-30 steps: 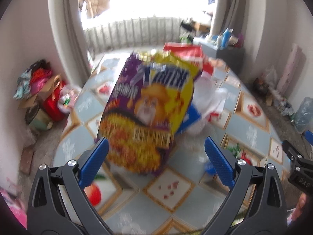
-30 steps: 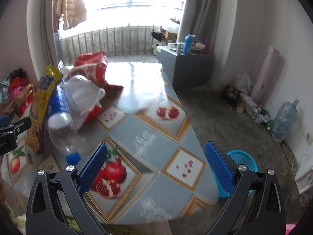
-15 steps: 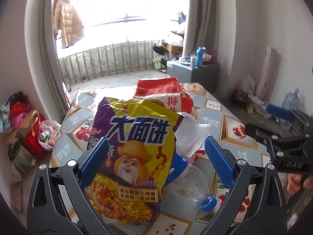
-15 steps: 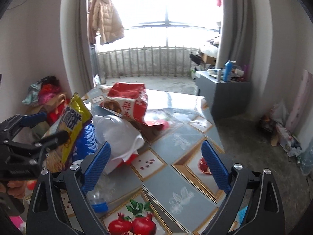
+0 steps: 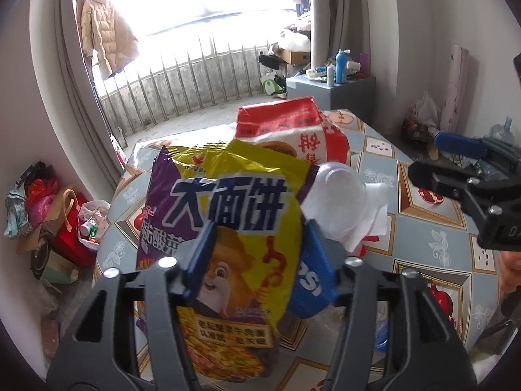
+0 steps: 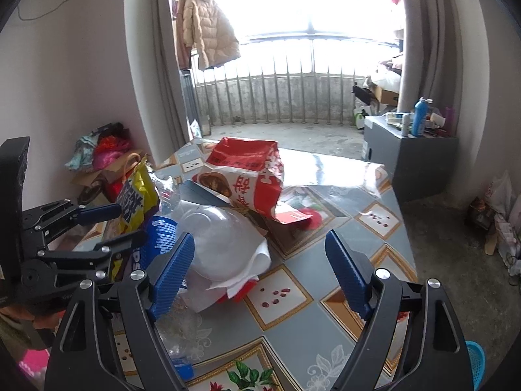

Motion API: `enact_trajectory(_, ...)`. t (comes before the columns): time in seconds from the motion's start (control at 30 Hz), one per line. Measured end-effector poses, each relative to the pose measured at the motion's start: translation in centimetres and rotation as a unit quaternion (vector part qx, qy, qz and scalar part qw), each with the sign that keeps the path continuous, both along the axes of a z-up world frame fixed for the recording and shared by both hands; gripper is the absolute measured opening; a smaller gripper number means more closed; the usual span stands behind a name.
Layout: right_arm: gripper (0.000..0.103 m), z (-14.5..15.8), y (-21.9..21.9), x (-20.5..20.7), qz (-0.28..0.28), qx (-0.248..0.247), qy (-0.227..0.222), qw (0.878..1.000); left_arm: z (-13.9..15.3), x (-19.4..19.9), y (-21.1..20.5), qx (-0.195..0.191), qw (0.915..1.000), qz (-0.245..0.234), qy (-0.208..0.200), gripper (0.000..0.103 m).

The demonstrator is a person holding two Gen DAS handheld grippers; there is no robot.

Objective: Collect trash
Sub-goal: 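Grasp the purple snack bag with the left gripper while the right gripper grasps the clear cup, then carry the snack bag and clear cup over the blue wastebasket with both grippers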

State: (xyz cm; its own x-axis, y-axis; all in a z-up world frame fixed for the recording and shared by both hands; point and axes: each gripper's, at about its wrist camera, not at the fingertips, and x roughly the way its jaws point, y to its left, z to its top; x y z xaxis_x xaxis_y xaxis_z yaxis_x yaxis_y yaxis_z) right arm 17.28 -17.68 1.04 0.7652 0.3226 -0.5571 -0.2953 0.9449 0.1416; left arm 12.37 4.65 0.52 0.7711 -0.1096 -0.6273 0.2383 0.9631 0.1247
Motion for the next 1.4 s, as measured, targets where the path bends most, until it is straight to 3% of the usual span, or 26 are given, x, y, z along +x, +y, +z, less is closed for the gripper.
enact_trajectory(0.17,0.080,0.0,1.5,0.7,0.047,0.008,-0.002,0.999,0.8,0.3,1.8,-0.037,0.9993,-0.001,-0.007,0.034)
enact_trajectory(0.2,0.080,0.0,1.9,0.9,0.057,0.007,-0.003,0.998,1.0,0.3,2.2,-0.043,0.9991,-0.001,-0.008,0.026)
enact_trajectory(0.3,0.080,-0.1,3.2,1.3,0.080,-0.002,-0.004,0.997,1.4,0.5,3.3,-0.067,0.9977,0.003,-0.010,0.017)
enact_trajectory(0.47,0.078,-1.0,4.9,2.5,0.097,-0.007,0.010,0.995,1.9,0.5,4.8,-0.107,0.9942,0.007,-0.011,0.013)
enact_trajectory(0.67,0.072,-1.9,5.4,4.2,0.093,-0.001,0.037,0.995,2.1,0.3,5.7,-0.124,0.9920,0.004,-0.019,0.010)
enact_trajectory(1.03,0.062,-3.3,5.5,5.3,0.094,0.007,0.070,0.993,2.6,0.1,6.4,-0.134,0.9905,0.008,-0.031,0.007)
enact_trajectory(1.4,0.061,-1.5,4.7,4.2,0.087,0.021,0.043,0.995,3.4,-0.6,6.6,-0.123,0.9909,0.020,-0.051,0.006)
